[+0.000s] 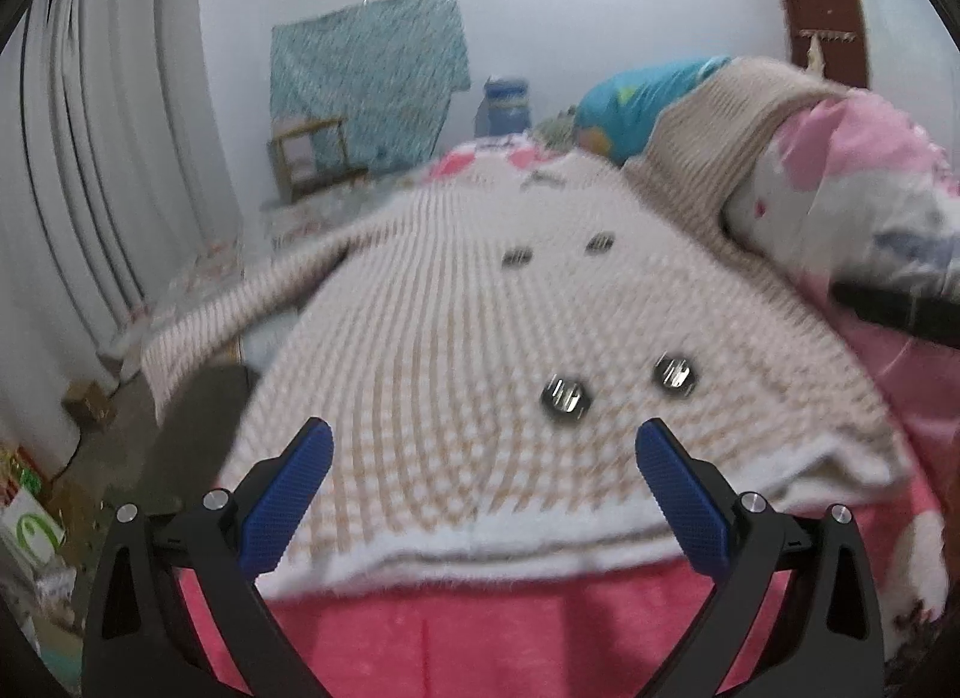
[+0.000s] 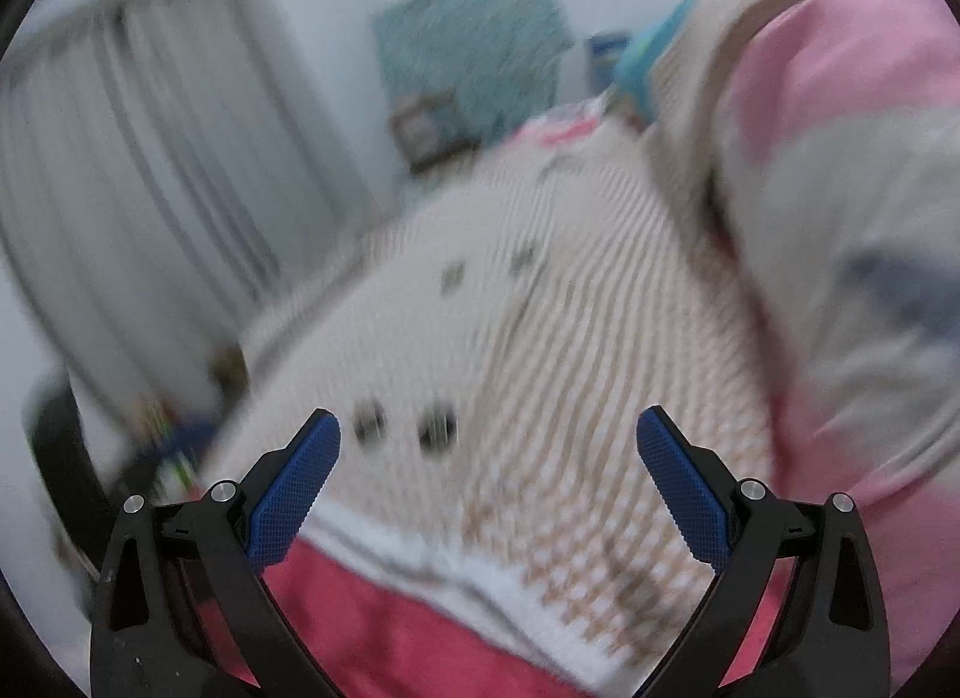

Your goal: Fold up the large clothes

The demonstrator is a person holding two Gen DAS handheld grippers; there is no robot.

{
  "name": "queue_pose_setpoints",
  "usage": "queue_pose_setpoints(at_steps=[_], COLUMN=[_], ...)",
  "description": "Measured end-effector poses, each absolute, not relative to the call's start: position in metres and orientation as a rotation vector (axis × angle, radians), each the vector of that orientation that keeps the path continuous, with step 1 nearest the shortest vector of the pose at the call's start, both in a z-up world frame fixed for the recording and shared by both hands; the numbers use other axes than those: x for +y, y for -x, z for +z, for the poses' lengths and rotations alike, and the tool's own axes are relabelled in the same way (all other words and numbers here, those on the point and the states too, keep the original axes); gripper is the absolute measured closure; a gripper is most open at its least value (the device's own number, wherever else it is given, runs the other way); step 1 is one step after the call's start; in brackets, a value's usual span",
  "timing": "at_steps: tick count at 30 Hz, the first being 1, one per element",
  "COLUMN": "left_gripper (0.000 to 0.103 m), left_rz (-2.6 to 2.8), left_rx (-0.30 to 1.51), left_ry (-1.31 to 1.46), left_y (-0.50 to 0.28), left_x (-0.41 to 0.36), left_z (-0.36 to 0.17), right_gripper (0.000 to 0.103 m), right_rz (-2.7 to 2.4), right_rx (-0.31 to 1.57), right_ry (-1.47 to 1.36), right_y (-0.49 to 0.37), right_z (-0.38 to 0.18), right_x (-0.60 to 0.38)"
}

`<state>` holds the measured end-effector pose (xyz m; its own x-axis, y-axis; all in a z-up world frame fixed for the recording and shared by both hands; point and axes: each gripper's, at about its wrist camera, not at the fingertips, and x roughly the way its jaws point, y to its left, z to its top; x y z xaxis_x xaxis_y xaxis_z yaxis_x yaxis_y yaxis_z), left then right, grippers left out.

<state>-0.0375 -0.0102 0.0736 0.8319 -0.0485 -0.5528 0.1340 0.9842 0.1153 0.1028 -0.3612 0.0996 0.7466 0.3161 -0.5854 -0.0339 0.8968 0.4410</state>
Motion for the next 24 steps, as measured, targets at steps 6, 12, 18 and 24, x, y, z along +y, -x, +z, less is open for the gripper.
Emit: queue_pose_setpoints(at_steps=[6,12,18,24], left_gripper=[0.013,0.039,0.050,0.057], left_rz=[-0.260,-0.499,-0.729,-0.843], left_rx=[0.555,0.547,0.509,0.464], left_ry=[-0.093,-0.136,-0.291,-0.413], left_y=[0.011,-0.031,-0.062,-0.083], left_x=[-0.035,-0.107,-0.209,-0.284], left_z=[0.123,0.171,0.220,0.242], right_gripper=[0.008,0.008,0.016,0.050], right_rz=[0.023,-0.192,-0.251,-0.266], right_rx=[0.510,0.359,0.293,0.286], right_ry=[-0.564,-0.806,-1.021,-1.084], right_y=[-0.103,-0.111,-0.143,-0.155], right_z=[0.178,0.202,0.185,0.174], right_x=[-0.449,-0.547,-0.624,-0.652])
